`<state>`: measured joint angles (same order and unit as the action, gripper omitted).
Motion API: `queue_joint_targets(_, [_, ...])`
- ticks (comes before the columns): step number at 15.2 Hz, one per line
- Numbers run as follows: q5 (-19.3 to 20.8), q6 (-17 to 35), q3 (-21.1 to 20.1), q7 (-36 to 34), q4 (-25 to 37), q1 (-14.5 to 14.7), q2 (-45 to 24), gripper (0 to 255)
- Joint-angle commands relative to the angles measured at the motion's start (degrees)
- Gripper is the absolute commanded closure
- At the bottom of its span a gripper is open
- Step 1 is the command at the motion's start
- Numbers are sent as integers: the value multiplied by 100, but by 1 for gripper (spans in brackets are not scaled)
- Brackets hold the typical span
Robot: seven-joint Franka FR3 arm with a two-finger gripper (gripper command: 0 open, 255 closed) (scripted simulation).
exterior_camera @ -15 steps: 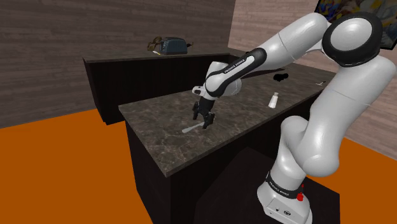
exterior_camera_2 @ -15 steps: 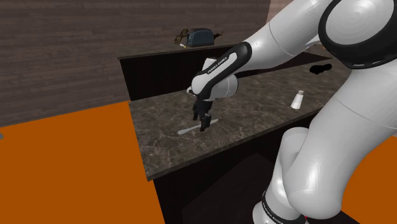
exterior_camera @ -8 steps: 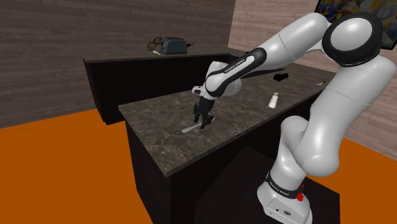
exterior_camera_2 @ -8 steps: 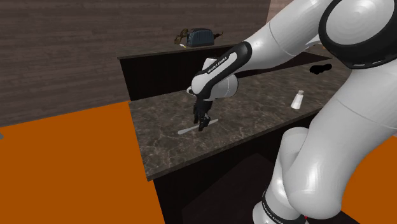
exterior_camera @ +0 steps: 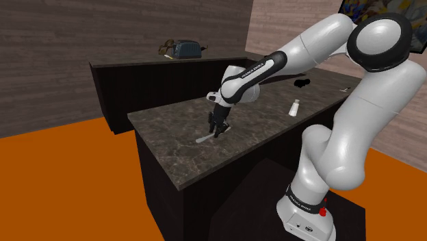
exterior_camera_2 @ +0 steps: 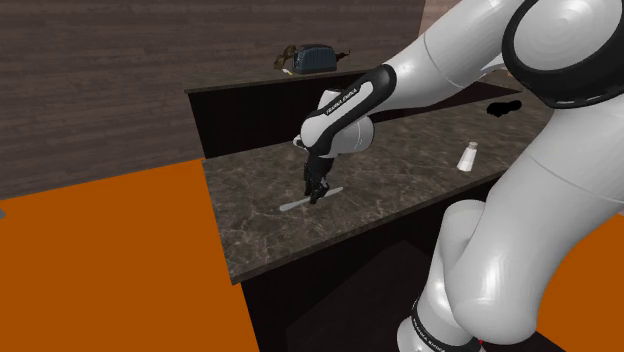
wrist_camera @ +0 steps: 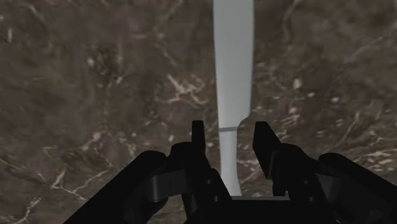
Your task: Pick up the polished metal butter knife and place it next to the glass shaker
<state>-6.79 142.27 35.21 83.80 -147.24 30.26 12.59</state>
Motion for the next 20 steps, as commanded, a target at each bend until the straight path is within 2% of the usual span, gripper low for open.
queue_joint_targets(1, [76,-65,-19,-55,4,-34,29,255])
queue_joint_targets(9, [471,-741,-230,-445,263,-220,519,255])
queue_joint_targets(20, [723,-1659,-469,-774,757,-350,994,255])
